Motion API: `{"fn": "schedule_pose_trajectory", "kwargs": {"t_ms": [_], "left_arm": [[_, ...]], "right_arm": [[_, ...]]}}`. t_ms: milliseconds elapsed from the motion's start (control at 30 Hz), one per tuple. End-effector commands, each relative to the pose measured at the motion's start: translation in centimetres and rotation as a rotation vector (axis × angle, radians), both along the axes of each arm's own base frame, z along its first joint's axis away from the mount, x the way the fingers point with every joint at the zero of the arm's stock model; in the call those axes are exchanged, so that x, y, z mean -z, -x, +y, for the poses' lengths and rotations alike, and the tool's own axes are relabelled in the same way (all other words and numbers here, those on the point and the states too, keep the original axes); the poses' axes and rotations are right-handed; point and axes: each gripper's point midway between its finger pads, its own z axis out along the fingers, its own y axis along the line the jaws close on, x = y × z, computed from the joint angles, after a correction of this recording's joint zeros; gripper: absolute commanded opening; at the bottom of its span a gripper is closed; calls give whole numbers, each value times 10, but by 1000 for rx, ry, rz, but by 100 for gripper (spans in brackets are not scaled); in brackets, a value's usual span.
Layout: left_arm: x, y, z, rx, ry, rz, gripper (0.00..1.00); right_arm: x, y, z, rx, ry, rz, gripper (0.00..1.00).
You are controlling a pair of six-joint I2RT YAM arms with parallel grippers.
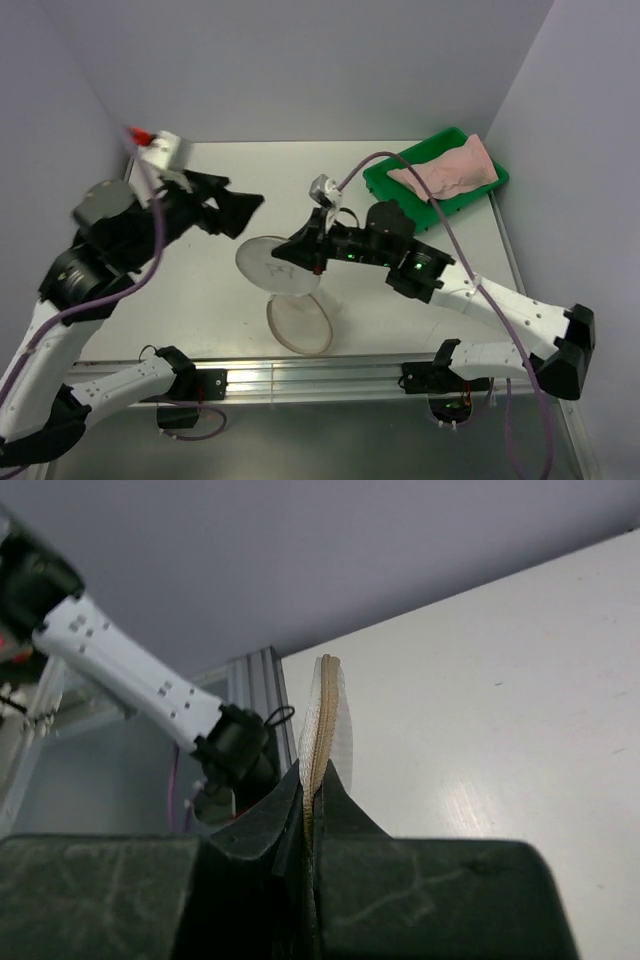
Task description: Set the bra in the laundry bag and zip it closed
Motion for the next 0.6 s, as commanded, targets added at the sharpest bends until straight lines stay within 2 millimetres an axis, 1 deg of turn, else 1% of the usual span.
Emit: {"fn": "schedule_pose_trajectory", "kwargs": {"t_ms": [0, 33, 67, 100, 200, 233, 267, 300, 333, 367, 400, 433, 467, 500, 533, 567], "left_arm": [[-69, 2, 86, -369, 107, -152, 91], [-77, 6, 98, -406, 126, -172, 92], [-86, 10, 102, -413, 142, -186, 93], [-89, 12, 105, -418, 150, -188, 93], [-85, 8, 104, -433, 137, -172, 93], [-80, 4, 102, -437, 129, -159, 93], [-73, 0, 99, -438, 115, -147, 93], [-71, -2, 96, -432, 119, -143, 94], [-68, -4, 92, -422, 117, -137, 93], [-59, -7, 87, -414, 107, -123, 93], [-58, -9, 81, -394, 113, -122, 93], [-53, -12, 76, -385, 105, -111, 93], [-46, -16, 70, -374, 93, -96, 91], [-41, -17, 63, -350, 89, -80, 89], [-34, -22, 56, -335, 77, -63, 89], [-23, -25, 50, -322, 62, -41, 88]], "right_arm": [[-41, -34, 30, 215, -193, 101, 0], [-46, -36, 37, 220, -207, 123, 0], [-61, -33, 43, 212, -248, 159, 0], [-63, -37, 50, 222, -264, 175, 0], [-88, -38, 55, 231, -371, 236, 0], [-91, -43, 53, 262, -402, 256, 0], [-89, -49, 51, 292, -425, 301, 0], [-74, -57, 52, 335, -423, 324, 0], [-61, -73, 47, 431, -428, 348, 0], [-46, -83, 46, 483, -422, 387, 0], [-11, -93, 48, 533, -369, 423, 0], [6, -108, 41, 613, -363, 446, 0], [37, -115, 36, 673, -333, 492, 0], [54, -121, 33, 712, -324, 500, 0], [64, -128, 27, 742, -322, 500, 0], [83, -131, 22, 764, -292, 508, 0]]}}
